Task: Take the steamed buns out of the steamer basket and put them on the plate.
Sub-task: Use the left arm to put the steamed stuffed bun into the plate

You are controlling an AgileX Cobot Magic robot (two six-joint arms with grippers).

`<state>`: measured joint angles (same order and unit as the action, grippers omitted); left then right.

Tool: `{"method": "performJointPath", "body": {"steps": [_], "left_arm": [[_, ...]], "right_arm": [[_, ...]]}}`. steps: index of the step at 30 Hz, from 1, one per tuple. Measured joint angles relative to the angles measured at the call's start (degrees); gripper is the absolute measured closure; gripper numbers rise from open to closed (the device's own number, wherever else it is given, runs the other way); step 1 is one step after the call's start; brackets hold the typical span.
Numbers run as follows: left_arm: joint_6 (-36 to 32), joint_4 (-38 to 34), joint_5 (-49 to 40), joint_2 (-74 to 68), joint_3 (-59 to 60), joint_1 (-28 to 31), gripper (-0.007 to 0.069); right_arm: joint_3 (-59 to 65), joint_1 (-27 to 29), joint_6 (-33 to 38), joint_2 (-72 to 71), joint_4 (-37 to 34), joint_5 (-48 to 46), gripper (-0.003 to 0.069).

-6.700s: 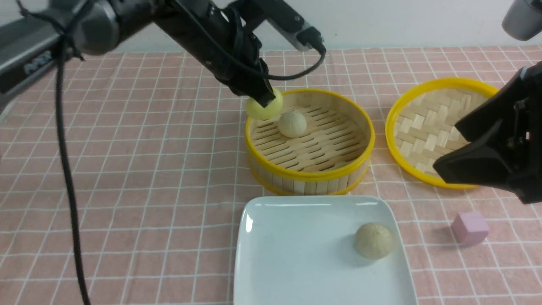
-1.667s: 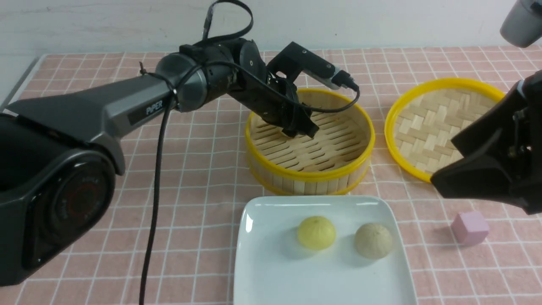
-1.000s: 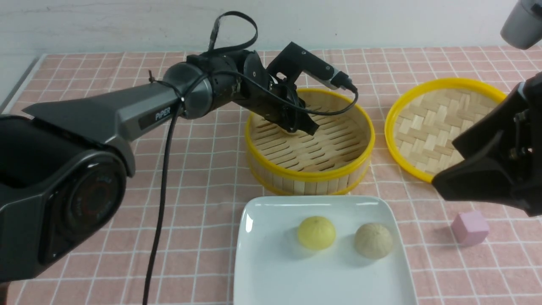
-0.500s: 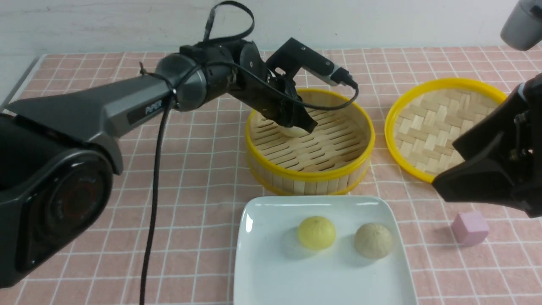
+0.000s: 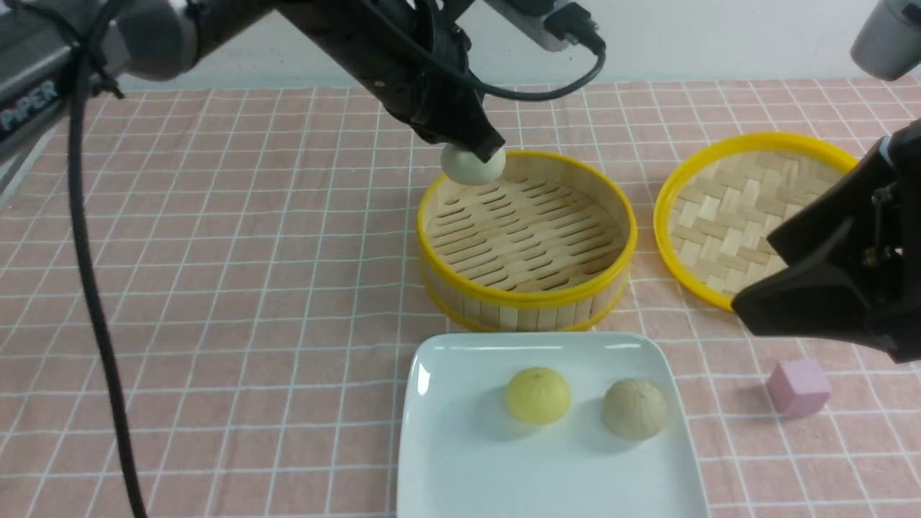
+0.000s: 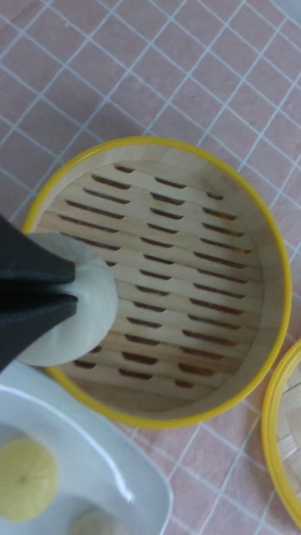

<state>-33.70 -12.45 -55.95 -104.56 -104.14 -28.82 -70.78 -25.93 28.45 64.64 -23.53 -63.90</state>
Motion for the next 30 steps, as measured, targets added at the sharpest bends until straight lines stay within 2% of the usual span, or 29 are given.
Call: {"method": "performJointPath", "body": {"steps": [1, 3, 7, 16, 20, 30], "left_arm": [[0.0, 0.0, -0.9, 0.3, 0.0, 0.0, 0.0594], [0.0, 0.0, -8.2, 1.6, 0.0, 0.0, 0.0594], [0.0, -1.1, -14.6, 1.8, 0.0, 0.0, 0.0594], [0.1, -10.1, -15.0, 1.0, 0.0, 0.0, 0.0594], [0.1, -10.4, -14.8, -0.2, 1.9, 0.0, 0.0593], [-4.4, -10.9, -13.2, -5.1, 16.3, 0.0, 0.0591]], "right_arm": [[0.0, 0.0, 0.0, 0.0, 0.0, 0.0, 0.0164], [0.0, 0.0, 0.0, 0.0, 0.0, 0.0, 0.0164], [0.0, 0.0, 0.0, 0.0, 0.0, 0.0, 0.0164], [0.0, 0.0, 0.0, 0.0, 0.0, 0.2, 0.0164], [0.0, 0.0, 0.0, 0.1, 0.1, 0.2, 0.0164], [0.0, 0.0, 0.0, 0.2, 0.2, 0.2, 0.0164]]}}
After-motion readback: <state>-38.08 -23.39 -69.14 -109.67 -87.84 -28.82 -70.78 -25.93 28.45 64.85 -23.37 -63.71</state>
